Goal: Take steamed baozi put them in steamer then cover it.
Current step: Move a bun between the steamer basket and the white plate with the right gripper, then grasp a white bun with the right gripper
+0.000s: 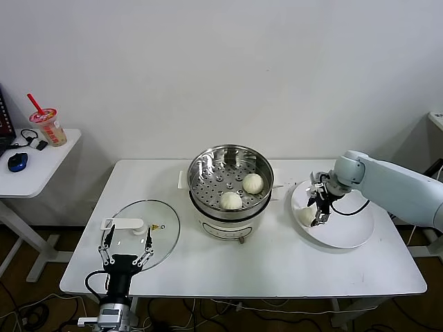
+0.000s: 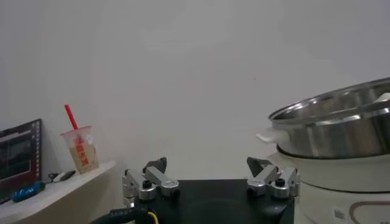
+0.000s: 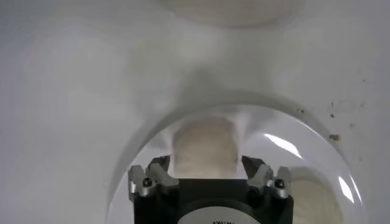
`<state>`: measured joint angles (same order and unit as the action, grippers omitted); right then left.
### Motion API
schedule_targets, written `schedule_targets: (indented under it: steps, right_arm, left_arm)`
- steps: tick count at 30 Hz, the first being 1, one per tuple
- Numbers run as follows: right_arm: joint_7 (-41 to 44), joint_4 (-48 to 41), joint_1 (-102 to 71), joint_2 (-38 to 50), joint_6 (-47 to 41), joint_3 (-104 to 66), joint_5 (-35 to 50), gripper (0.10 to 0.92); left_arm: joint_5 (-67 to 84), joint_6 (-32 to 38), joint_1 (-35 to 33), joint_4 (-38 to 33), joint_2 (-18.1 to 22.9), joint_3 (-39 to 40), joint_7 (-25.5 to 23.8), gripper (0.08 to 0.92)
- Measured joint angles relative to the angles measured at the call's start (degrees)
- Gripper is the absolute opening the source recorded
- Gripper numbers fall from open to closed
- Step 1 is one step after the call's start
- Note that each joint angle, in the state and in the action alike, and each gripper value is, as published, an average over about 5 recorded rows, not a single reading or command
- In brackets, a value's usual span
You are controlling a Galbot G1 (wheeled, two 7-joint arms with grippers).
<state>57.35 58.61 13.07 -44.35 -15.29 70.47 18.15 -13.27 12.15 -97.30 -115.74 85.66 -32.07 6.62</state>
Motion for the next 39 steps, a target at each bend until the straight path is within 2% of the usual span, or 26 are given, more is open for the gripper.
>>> schedule_targets:
  steps: [10,18,28,39]
  right_arm:
    - [1.1,3.8,4.7,3.3,0.4,2.6,2.2,0.823]
    - [3.6,6.4,19.7,4.1,3.0,11.1,7.8,0.823]
    - [4.4,12.6,36.0,0.9,3.2,17.2,17.0,0.823]
    - [3.1,18.2,38.1,-6.9,0.3,17.3,23.4,0.823]
  left_arm:
    - [-0.2,-0.3,0.1,-0.3,0.0,0.8,0.1,0.823]
    - [-0.3,-0.5,0.0,-0.6,-0.2,1.1,0.2,0.823]
    - [-0.3,-0.6,0.5,-0.6,-0.3,2.0,0.9,0.823]
    - [-1.1,-1.4,0.9,-1.5,-1.2,4.2,2.6,0.823]
